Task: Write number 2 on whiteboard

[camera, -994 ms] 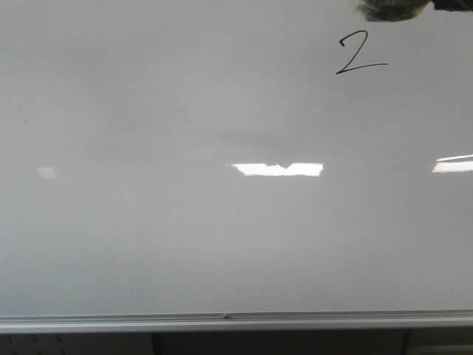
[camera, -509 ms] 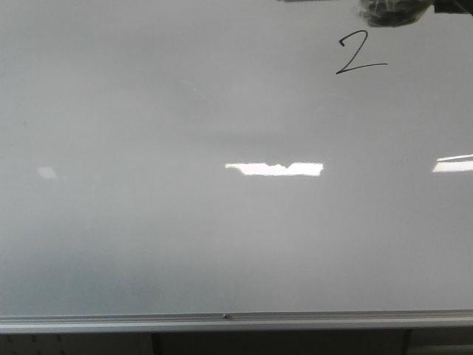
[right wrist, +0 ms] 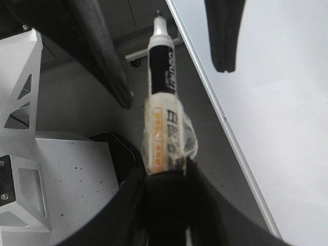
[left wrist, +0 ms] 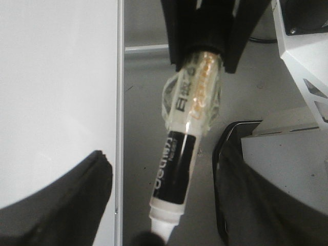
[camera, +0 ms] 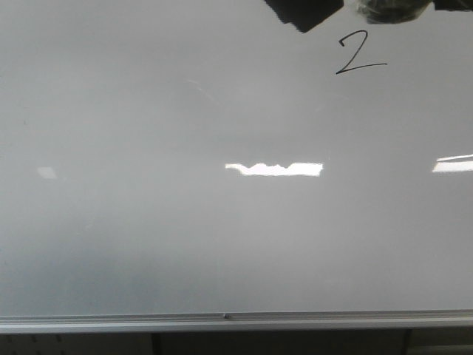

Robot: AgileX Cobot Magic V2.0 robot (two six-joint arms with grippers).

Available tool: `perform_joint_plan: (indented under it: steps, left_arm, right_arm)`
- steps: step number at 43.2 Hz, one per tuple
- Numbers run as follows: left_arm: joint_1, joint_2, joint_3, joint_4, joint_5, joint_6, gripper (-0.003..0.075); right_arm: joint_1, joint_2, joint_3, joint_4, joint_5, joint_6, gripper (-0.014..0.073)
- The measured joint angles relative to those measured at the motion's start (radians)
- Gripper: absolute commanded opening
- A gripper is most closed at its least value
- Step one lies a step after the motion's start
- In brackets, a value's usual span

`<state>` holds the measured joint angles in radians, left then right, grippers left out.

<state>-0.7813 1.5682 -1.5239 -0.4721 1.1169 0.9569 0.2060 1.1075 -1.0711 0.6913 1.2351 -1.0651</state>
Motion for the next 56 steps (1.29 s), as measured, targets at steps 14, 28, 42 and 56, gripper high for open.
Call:
perform_joint_plan:
  steps: [14, 28, 42, 56]
  left_arm:
    - [-0.002, 0.0, 0.0, -0.012, 0.032, 0.009, 0.0062]
    - [-0.002, 0.0, 0.0, -0.029, 0.047, 0.014, -0.0011]
    - [0.071, -0.027, 0.0, 0.138, 0.061, -0.321, -0.0009]
    - [0.255, -0.18, 0.04, 0.415, 0.066, -0.717, -0.001]
  right_arm:
    - [0.0, 0.0, 0.0, 0.0, 0.008, -0.002, -0.0063]
    - [0.0, 0.0, 0.0, 0.0, 0.005, -0.008, 0.0416]
    - [0.0, 0.0, 0.0, -0.087, -0.064, 0.079, 0.0489]
    - [0.0, 0.0, 0.0, -0.128, -0.066, 0.135, 0.0489]
